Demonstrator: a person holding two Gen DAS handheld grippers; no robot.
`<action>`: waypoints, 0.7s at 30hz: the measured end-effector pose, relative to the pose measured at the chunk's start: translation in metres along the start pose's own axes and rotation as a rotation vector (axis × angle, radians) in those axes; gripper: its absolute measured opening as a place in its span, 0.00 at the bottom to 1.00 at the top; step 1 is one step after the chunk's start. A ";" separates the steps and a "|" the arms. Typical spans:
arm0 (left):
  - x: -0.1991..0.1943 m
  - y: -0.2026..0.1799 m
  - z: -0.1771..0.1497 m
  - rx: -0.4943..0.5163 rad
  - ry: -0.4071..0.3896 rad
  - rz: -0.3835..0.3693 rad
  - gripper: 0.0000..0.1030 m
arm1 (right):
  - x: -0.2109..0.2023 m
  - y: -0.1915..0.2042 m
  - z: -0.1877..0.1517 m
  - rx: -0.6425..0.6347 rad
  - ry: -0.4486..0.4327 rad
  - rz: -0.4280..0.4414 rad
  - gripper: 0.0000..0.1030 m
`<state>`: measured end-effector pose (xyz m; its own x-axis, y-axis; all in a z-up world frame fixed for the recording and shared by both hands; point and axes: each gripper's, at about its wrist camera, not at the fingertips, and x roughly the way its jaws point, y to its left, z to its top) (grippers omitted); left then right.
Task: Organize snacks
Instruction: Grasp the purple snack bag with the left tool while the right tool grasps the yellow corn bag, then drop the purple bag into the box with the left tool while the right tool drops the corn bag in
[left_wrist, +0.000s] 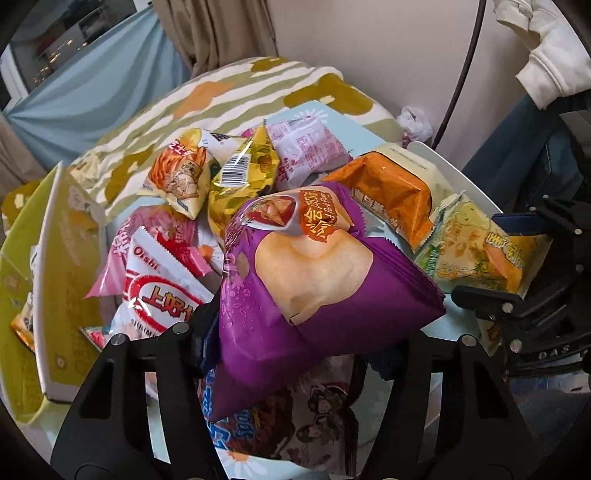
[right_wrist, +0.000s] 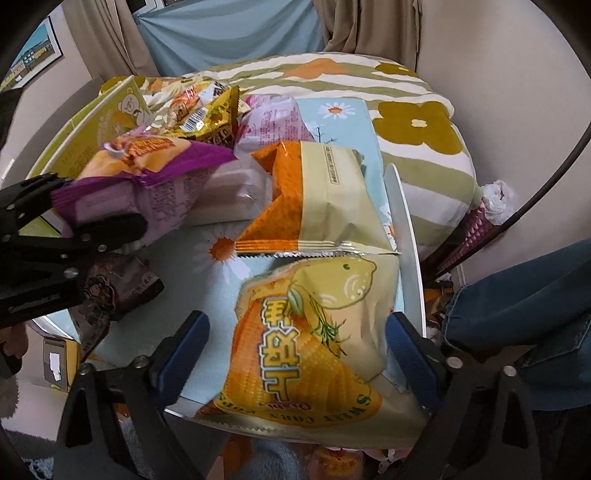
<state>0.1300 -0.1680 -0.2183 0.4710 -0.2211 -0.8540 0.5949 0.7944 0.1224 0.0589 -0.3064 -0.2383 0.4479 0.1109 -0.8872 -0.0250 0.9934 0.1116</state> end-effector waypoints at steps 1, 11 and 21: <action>-0.002 0.000 -0.001 -0.006 -0.002 -0.001 0.59 | 0.001 0.000 0.000 0.000 0.003 0.002 0.86; -0.016 0.006 -0.005 -0.068 -0.012 -0.016 0.59 | 0.003 0.002 -0.002 0.005 0.023 0.003 0.60; -0.043 0.015 -0.002 -0.114 -0.061 -0.017 0.59 | -0.022 0.006 -0.001 0.029 0.007 0.029 0.55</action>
<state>0.1174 -0.1460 -0.1806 0.5020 -0.2661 -0.8229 0.5266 0.8488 0.0467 0.0486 -0.3030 -0.2188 0.4411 0.1402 -0.8864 -0.0124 0.9886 0.1502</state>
